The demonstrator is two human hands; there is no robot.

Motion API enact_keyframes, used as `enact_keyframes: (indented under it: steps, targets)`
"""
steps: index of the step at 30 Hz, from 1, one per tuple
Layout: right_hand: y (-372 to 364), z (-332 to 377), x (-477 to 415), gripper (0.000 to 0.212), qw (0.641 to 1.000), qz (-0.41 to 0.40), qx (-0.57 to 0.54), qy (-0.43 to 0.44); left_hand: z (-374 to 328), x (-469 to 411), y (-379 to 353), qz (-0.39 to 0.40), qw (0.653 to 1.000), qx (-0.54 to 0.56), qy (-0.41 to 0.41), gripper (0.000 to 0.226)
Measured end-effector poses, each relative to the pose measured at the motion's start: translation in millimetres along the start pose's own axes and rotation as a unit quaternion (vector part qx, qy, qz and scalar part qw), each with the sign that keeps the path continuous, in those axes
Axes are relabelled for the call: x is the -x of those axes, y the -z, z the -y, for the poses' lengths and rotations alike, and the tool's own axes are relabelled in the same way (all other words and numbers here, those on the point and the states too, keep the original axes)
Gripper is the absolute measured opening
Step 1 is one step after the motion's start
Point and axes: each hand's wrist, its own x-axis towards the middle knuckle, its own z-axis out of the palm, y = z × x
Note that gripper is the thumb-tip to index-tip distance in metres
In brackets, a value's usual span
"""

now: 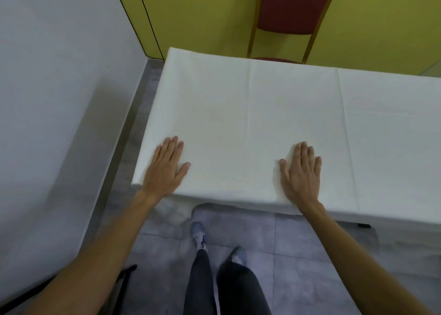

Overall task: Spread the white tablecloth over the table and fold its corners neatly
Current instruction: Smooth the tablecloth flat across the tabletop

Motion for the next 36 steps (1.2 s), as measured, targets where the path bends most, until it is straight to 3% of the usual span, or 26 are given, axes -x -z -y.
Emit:
enact_keyframes:
  steps: [14, 31, 36]
  targets:
    - [-6.2, 30.7, 9.3, 0.093, 0.999, 0.019, 0.022, -0.033, 11.6, 17.7, 2.0, 0.003, 0.999, -0.034, 0.019, 0.071]
    - [-0.1, 29.7, -6.2, 0.093, 0.999, 0.01, 0.018, -0.044, 19.3, -7.5, 8.0, 0.022, 0.999, -0.031, -0.01, 0.075]
    - [6.2, 31.2, -26.3, 0.087, 1.0, -0.009, 0.017, -0.008, 25.3, -25.9, 13.7, 0.021, 0.998, -0.061, -0.02, 0.076]
